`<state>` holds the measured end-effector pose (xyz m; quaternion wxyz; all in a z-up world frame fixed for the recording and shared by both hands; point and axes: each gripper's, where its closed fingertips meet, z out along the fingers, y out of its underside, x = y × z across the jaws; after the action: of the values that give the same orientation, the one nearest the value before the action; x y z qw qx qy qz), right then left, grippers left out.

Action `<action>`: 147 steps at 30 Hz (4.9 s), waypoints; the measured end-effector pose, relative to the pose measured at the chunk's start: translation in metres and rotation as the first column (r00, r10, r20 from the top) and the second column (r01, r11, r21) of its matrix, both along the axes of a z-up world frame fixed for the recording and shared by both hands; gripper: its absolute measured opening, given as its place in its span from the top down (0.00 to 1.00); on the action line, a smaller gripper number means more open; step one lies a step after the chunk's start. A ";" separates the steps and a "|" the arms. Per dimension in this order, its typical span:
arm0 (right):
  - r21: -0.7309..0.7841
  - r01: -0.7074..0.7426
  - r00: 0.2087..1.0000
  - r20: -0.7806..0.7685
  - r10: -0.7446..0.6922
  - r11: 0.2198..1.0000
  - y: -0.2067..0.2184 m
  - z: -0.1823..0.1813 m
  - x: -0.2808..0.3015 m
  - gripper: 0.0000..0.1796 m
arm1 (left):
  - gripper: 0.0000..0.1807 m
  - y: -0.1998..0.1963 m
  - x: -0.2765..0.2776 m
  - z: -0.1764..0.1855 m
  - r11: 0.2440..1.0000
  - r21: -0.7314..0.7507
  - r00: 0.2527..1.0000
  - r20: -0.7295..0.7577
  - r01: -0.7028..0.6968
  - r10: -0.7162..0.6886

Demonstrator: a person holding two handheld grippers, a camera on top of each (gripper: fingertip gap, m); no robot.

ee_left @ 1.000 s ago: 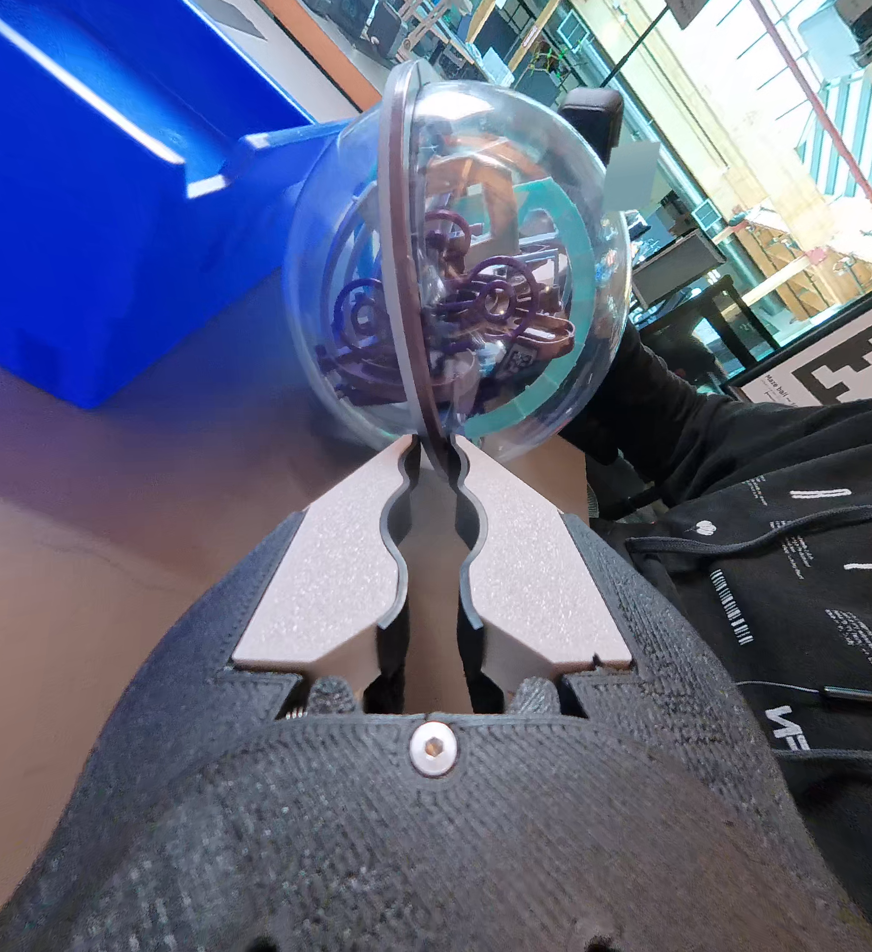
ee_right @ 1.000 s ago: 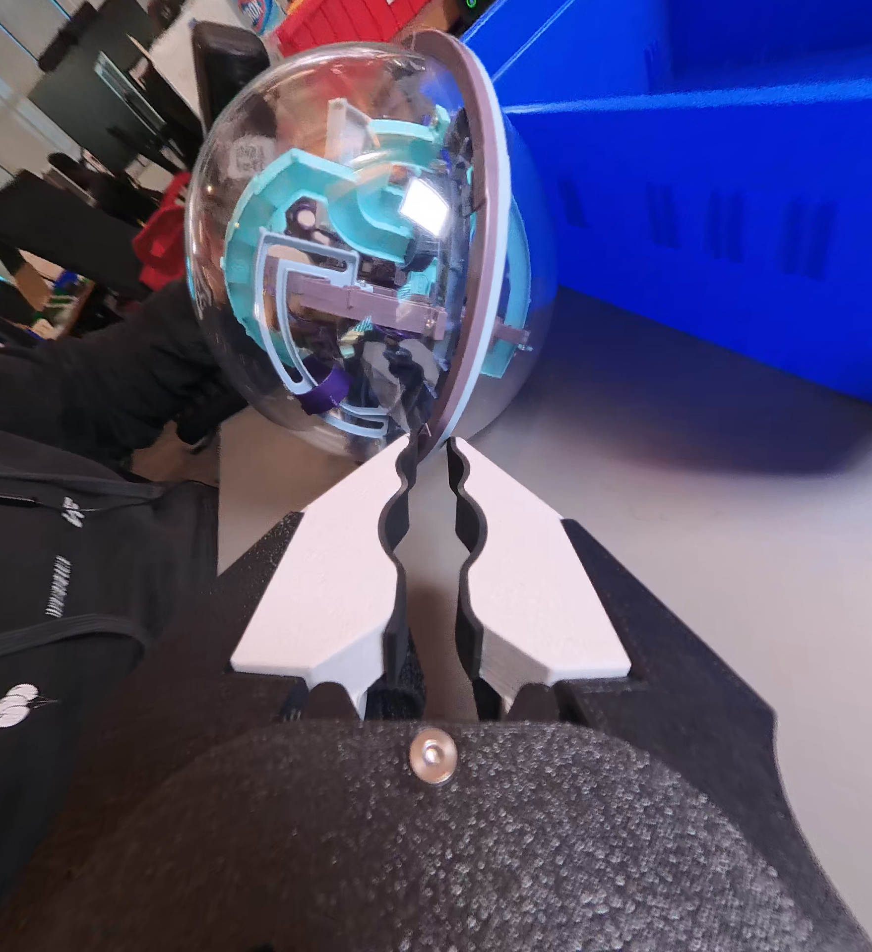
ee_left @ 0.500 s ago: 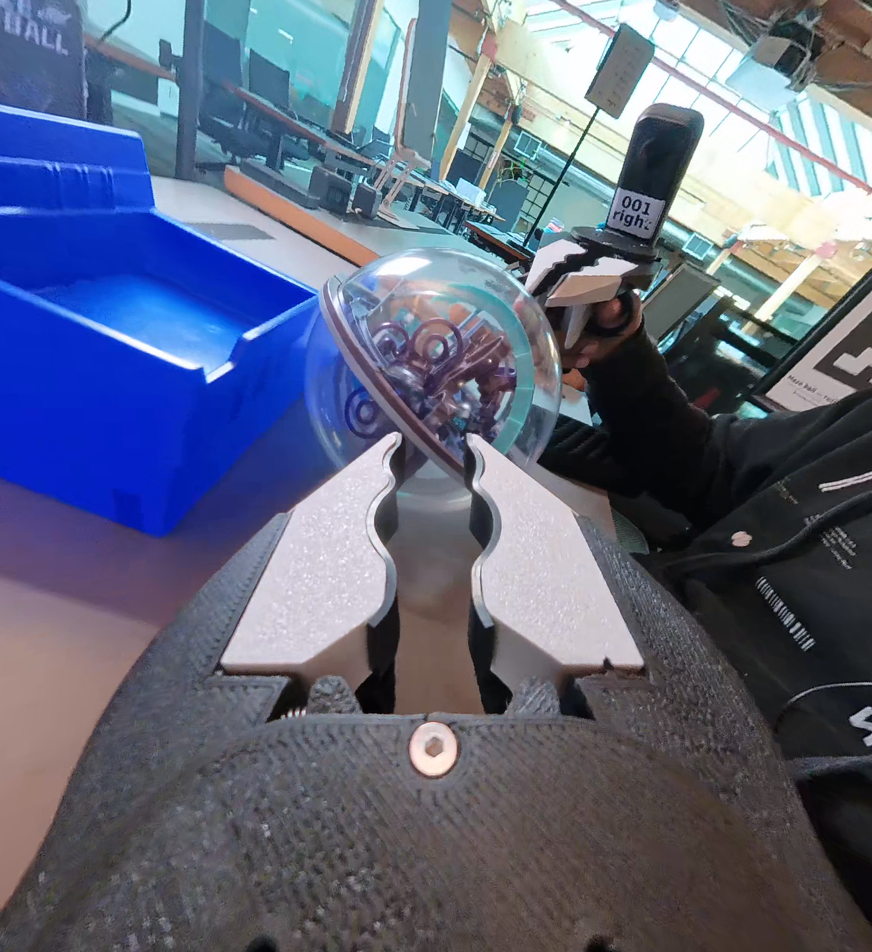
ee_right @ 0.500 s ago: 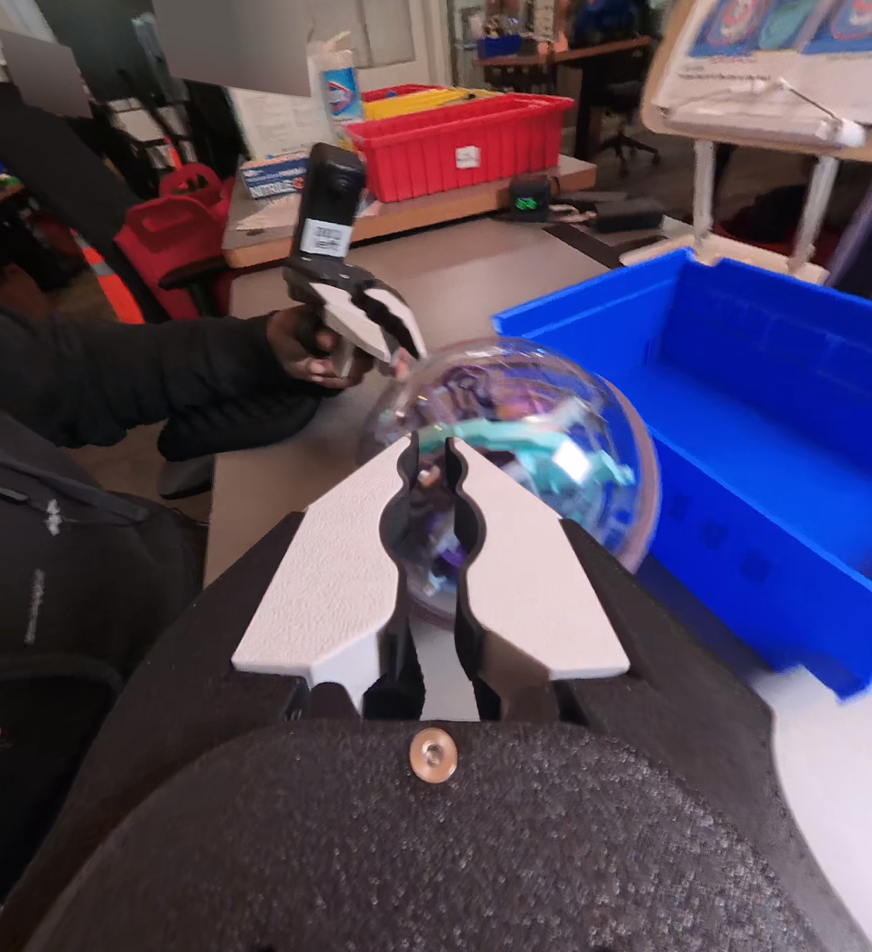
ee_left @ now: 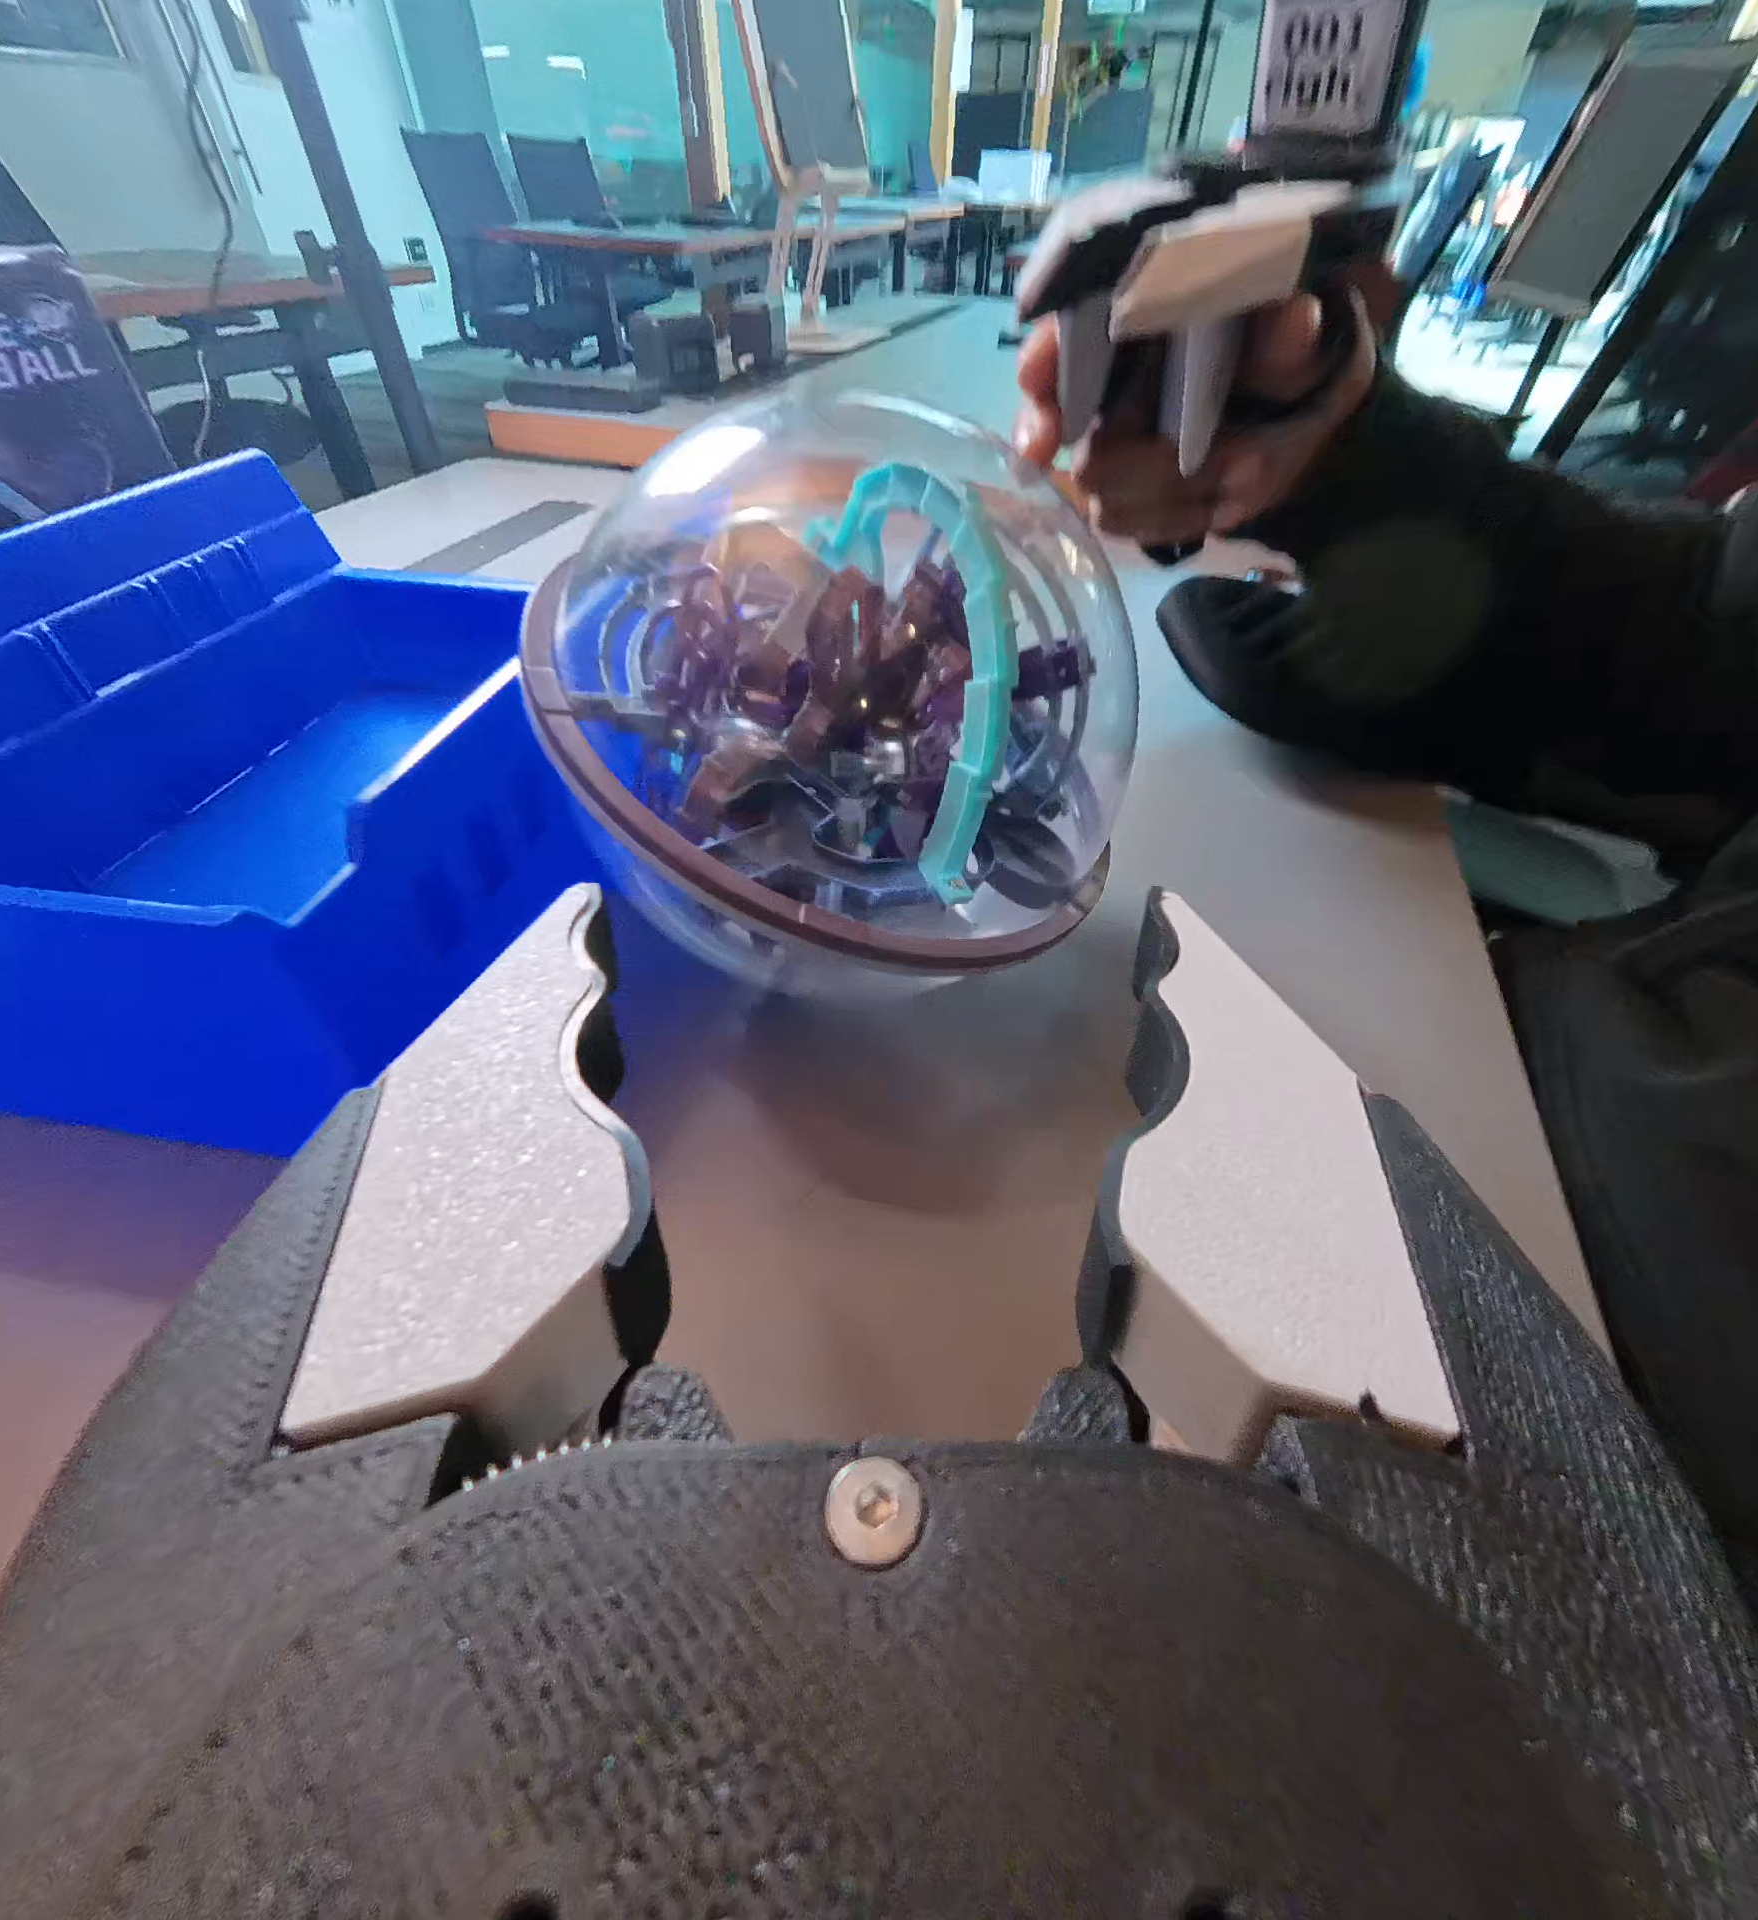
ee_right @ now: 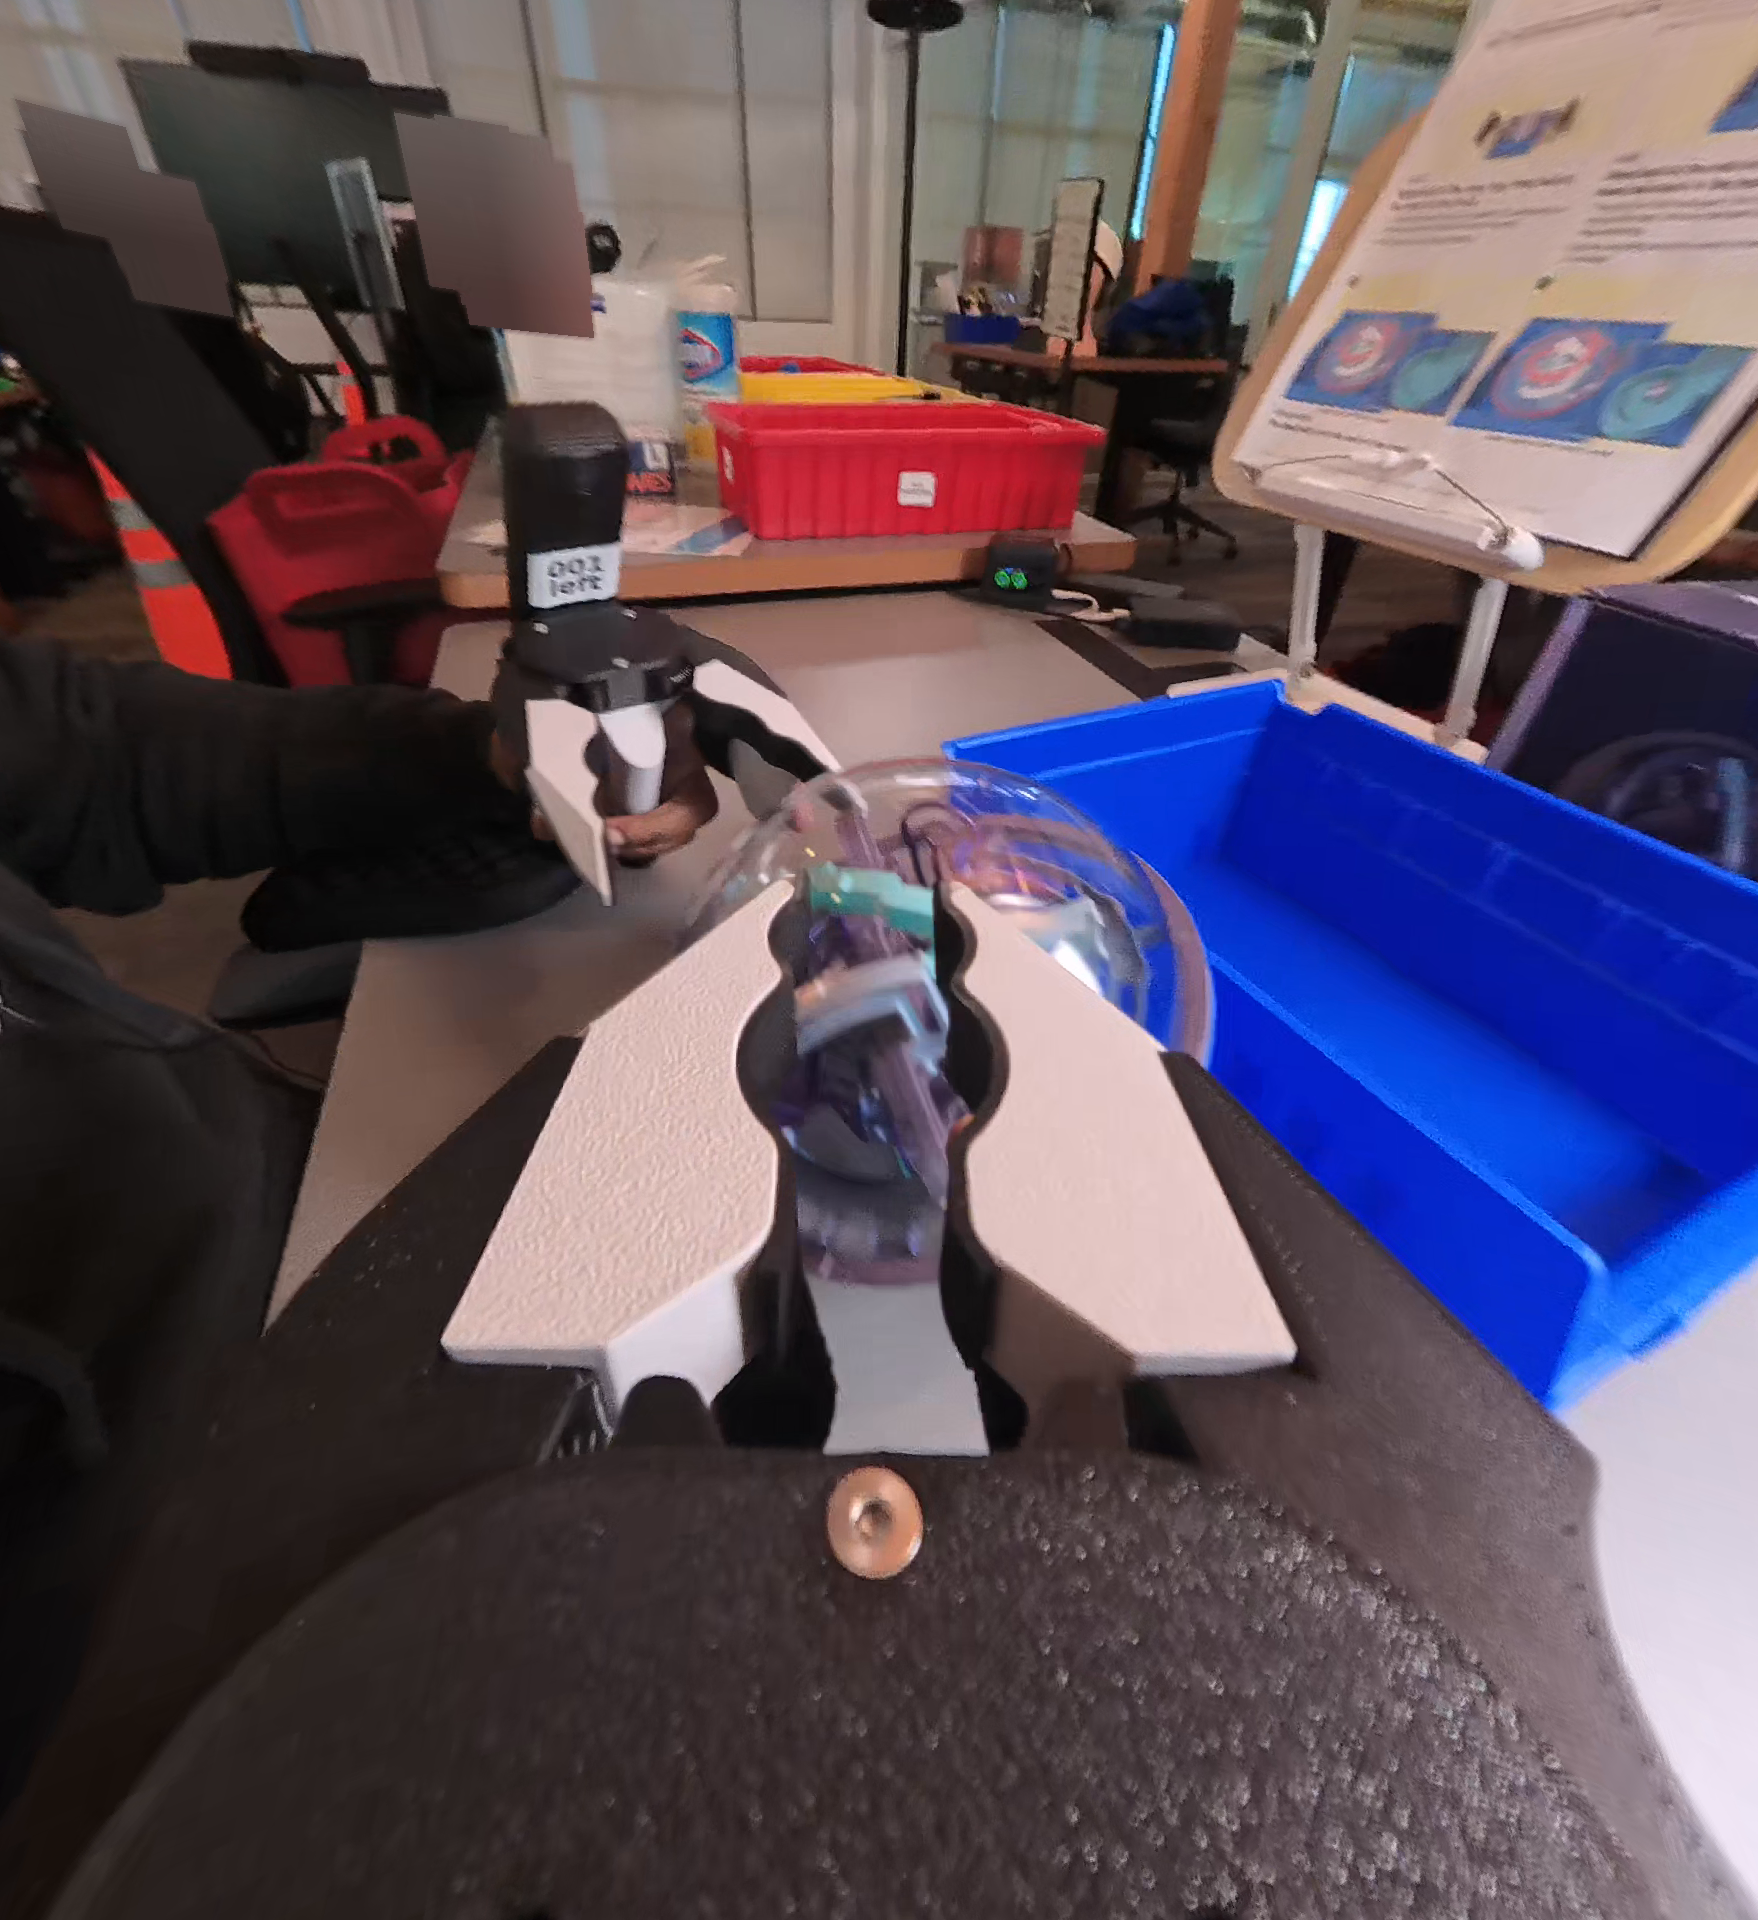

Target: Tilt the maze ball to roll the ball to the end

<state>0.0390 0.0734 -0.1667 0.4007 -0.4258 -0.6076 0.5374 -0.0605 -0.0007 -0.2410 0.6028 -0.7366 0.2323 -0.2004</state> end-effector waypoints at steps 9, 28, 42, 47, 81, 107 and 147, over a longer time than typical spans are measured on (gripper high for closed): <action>0.100 -0.067 0.996 0.067 0.060 0.993 -0.022 0.002 -0.002 0.85 | 0.48 0.026 0.002 -0.028 0.994 -0.080 0.980 -0.188 -0.075 0.059; -0.055 -0.499 0.810 0.326 0.488 0.865 -0.350 -0.060 -0.113 1.00 | 0.85 0.022 -0.030 -0.016 0.990 -0.071 0.992 0.006 -0.123 0.123; 0.234 -0.289 0.943 0.237 0.234 0.928 -0.325 -0.076 -0.083 1.00 | 0.85 0.017 -0.025 -0.016 0.990 -0.072 0.993 0.007 -0.118 0.119; 0.311 -0.244 0.966 0.164 0.201 0.918 -0.320 -0.049 -0.080 1.00 | 0.85 0.018 -0.027 -0.018 0.988 -0.083 0.991 0.022 -0.128 0.130; 0.206 -0.087 0.991 0.121 0.063 0.975 -0.213 -0.034 -0.096 0.73 | 0.83 0.020 -0.027 -0.023 0.981 -0.130 0.986 0.055 -0.146 0.154; -0.410 0.475 0.866 0.372 -0.333 0.778 0.180 -0.099 0.143 0.69 | 0.75 0.055 0.038 0.006 0.990 -0.125 0.984 0.175 0.069 -0.046; -0.196 0.260 0.923 0.339 -0.183 0.946 0.187 -0.073 0.150 0.54 | 0.66 0.135 0.108 0.005 0.940 -0.268 0.921 0.377 0.213 -0.101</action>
<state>0.1888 0.2602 -0.2397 0.3028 -0.6176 -0.5430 0.4817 0.0478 0.1345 -0.2363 0.4961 -0.7502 0.1444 -0.4125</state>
